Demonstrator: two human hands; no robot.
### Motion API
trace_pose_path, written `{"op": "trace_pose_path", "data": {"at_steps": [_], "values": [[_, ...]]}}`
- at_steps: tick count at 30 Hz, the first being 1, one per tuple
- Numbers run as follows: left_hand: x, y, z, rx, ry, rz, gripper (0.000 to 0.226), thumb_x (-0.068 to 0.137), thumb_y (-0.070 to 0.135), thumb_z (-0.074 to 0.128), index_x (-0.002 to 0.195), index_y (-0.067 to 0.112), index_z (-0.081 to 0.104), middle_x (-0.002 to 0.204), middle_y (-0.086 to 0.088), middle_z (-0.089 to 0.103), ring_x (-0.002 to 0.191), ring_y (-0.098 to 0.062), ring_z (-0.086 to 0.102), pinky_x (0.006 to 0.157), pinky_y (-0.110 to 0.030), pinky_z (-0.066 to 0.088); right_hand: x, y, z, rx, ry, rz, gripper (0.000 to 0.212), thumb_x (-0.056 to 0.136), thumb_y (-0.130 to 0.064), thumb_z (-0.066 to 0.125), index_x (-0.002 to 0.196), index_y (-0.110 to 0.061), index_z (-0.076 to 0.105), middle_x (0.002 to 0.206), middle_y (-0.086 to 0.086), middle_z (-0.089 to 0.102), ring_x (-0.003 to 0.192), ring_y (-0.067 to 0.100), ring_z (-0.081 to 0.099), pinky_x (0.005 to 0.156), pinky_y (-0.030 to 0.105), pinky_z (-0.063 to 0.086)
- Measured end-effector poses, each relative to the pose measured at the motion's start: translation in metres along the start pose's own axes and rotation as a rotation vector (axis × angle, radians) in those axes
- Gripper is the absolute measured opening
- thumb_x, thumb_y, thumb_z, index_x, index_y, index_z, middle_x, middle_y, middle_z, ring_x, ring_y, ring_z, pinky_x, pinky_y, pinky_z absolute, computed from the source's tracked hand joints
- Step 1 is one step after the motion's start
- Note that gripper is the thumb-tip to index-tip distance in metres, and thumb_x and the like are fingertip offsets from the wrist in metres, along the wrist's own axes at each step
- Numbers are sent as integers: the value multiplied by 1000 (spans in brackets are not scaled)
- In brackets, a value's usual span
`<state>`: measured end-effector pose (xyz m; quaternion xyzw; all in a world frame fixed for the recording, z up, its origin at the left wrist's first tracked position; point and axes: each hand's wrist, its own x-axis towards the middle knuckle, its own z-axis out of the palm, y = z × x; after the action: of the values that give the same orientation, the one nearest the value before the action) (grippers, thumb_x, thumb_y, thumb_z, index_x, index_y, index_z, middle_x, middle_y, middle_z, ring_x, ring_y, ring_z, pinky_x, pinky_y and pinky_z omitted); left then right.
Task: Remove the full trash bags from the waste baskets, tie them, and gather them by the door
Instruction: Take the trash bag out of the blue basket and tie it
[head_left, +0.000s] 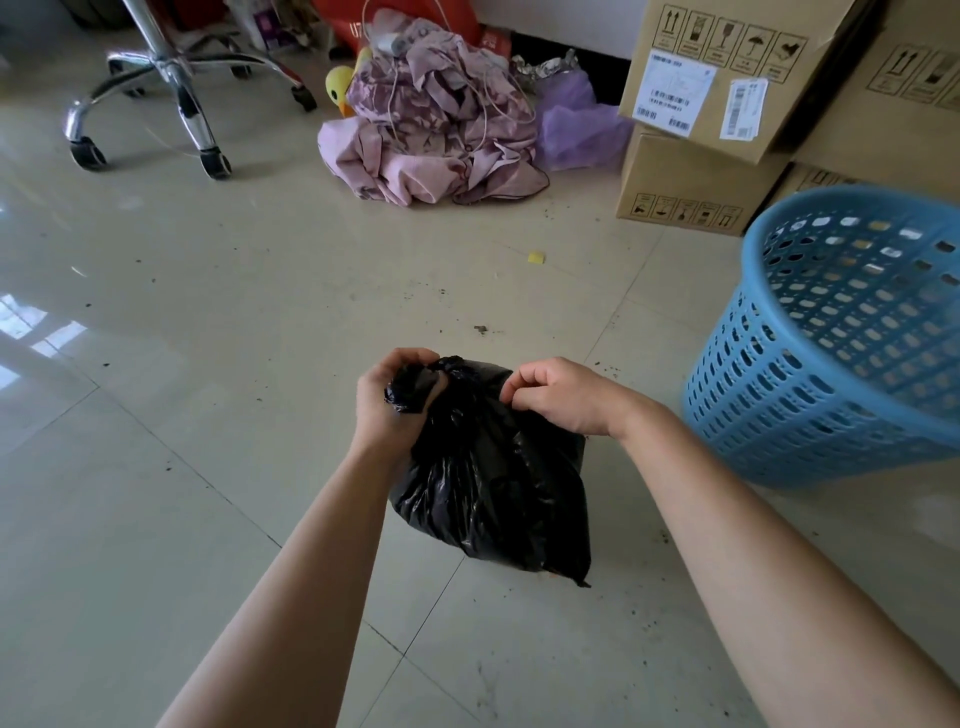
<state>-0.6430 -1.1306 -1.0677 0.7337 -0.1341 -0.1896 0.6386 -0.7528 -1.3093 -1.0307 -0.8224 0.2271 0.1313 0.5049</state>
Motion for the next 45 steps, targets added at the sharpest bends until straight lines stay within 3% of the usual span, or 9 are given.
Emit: {"op": "trace_pose_path", "data": {"at_steps": [4, 8, 12, 19, 25, 28, 35, 42, 45], "values": [[-2, 3, 7, -449, -151, -255, 16, 83, 1, 70, 89, 13, 61, 91, -14, 65, 89, -29, 63, 78, -39, 55, -1, 4, -1, 82, 65, -61, 16, 92, -41, 65, 96, -26, 69, 69, -16, 65, 61, -2, 58, 62, 14, 43], [-11, 11, 14, -528, -203, -269, 14, 83, 7, 77, 80, 7, 64, 84, -14, 67, 82, -30, 67, 77, -41, 56, 1, 10, -1, 44, 36, -109, 19, 85, -47, 74, 93, -29, 73, 68, -11, 59, 58, 2, 51, 60, 20, 41], [-10, 1, 16, -607, -174, -262, 36, 83, -15, 64, 78, 19, 51, 88, 0, 64, 86, -19, 64, 82, -35, 56, 2, 14, 2, 40, 52, -118, 26, 77, -48, 81, 91, -27, 73, 62, -13, 52, 53, 1, 44, 56, 18, 37], [-2, 14, 20, -465, -67, -190, 43, 84, -21, 49, 77, 21, 47, 75, 4, 57, 69, -14, 57, 68, -30, 54, 2, 12, 0, 130, 57, -73, 31, 78, -46, 81, 95, -22, 72, 66, -11, 62, 55, -1, 54, 58, 15, 42], [-1, 15, 12, -146, 108, -112, 33, 78, -16, 64, 89, 16, 62, 85, -4, 74, 83, -19, 70, 90, -44, 59, 1, 16, 0, 116, 8, -74, 41, 83, -29, 80, 121, -23, 67, 74, -12, 68, 68, 2, 62, 80, 23, 52], [0, 26, 16, -319, 69, -145, 38, 82, -22, 56, 88, 16, 58, 92, -8, 74, 91, -23, 70, 97, -49, 55, 1, 15, 1, 148, 79, -149, 37, 85, -26, 78, 121, -21, 69, 74, -12, 62, 68, 2, 57, 76, 18, 47], [13, 61, 13, -552, -45, 105, 35, 84, -19, 62, 93, 14, 57, 96, -3, 69, 95, -18, 69, 93, -36, 56, -2, 5, -16, 566, 251, -303, 37, 80, -14, 83, 115, -17, 73, 76, -6, 54, 76, 10, 53, 81, 21, 49], [-4, 0, 10, -252, 55, -16, 30, 76, -11, 79, 98, 3, 63, 97, -13, 73, 90, -17, 71, 82, -23, 54, 8, 33, 12, 65, 163, -49, 41, 82, -21, 81, 121, -15, 70, 68, -11, 59, 58, 5, 50, 58, 11, 40], [-7, -13, 7, -261, 79, -72, 28, 76, -7, 81, 99, -1, 66, 102, -15, 74, 93, -18, 72, 83, -24, 54, 8, 38, 15, 57, 208, -25, 33, 85, -32, 78, 115, -20, 72, 75, -11, 60, 63, 3, 52, 65, 15, 43]]}}
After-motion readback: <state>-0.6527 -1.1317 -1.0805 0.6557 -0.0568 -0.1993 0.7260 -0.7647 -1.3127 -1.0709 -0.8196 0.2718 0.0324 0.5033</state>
